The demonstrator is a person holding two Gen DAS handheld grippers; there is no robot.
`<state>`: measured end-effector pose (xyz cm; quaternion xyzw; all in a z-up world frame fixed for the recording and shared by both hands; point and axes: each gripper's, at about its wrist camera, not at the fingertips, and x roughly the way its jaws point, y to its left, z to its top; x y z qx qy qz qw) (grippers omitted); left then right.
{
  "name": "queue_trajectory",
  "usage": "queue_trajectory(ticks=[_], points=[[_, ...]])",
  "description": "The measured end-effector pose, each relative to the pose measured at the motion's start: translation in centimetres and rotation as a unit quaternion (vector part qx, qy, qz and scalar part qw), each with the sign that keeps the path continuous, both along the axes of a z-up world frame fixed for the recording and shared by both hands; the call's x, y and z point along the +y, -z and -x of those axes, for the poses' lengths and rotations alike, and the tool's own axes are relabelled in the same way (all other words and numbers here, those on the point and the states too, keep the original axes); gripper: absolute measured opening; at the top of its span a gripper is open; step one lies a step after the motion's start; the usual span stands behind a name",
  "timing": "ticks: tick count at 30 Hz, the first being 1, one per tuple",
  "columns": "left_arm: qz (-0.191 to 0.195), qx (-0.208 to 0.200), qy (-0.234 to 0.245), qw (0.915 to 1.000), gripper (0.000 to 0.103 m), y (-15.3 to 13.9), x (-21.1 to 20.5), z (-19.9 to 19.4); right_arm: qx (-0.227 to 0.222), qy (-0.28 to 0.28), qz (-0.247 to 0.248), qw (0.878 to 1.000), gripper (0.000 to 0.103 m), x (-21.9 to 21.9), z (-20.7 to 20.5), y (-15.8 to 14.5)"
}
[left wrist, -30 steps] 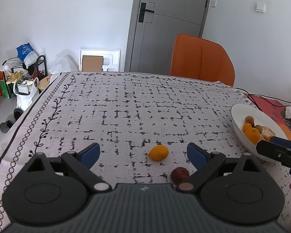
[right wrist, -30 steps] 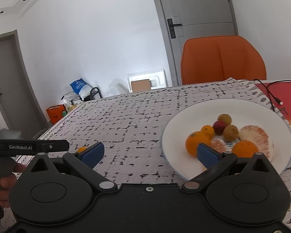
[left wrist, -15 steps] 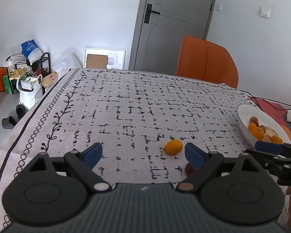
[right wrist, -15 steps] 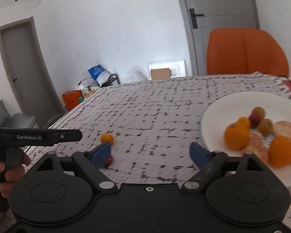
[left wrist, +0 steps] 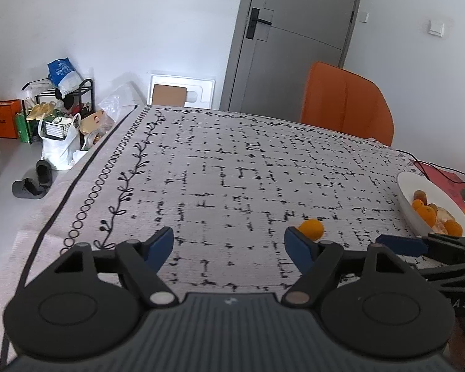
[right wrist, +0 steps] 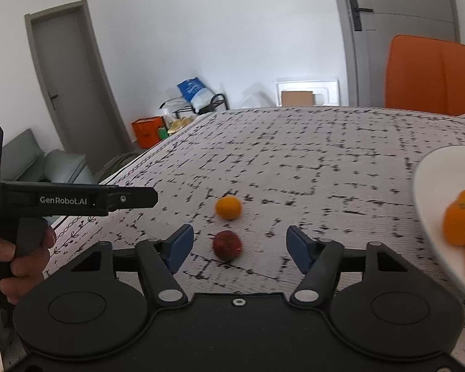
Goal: Organize fruits
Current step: 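Close the left gripper on the small tangerine while the right gripper grasps the red plum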
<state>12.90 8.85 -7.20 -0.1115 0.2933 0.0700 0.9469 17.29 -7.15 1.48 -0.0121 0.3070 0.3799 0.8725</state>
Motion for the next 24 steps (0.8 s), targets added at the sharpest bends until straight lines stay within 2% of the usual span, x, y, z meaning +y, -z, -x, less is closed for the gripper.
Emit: queue_trajectory(ticks=[3, 4, 7, 8, 9, 24], points=[[0.002, 0.000, -0.003, 1.0000, 0.077, 0.1, 0.3, 0.1, 0.005, -0.008, 0.006, 1.000, 0.059, 0.9, -0.2, 0.4], [0.002, 0.000, -0.003, 1.0000, 0.077, 0.1, 0.3, 0.1, 0.007, -0.010, 0.008, 1.000, 0.055, 1.0, -0.1, 0.6], [0.003, -0.001, 0.000, 1.0000, 0.077, 0.1, 0.3, 0.0, 0.017, -0.013, 0.015, 1.000, 0.039, 1.6, -0.3, 1.2], [0.003, -0.002, 0.002, 1.0000, 0.077, 0.1, 0.3, -0.1, 0.013, -0.011, 0.016, 1.000, 0.029, 1.6, -0.3, 1.3], [0.002, -0.002, 0.003, 1.0000, 0.077, 0.2, 0.2, -0.1, 0.011, -0.009, 0.019, 1.000, 0.023, 1.6, -0.3, 1.3], [0.003, -0.002, 0.062, 0.9981, 0.070, 0.4, -3.4, -3.1, -0.003, 0.050, 0.015, 0.999, 0.022, -2.9, -0.8, -0.6]])
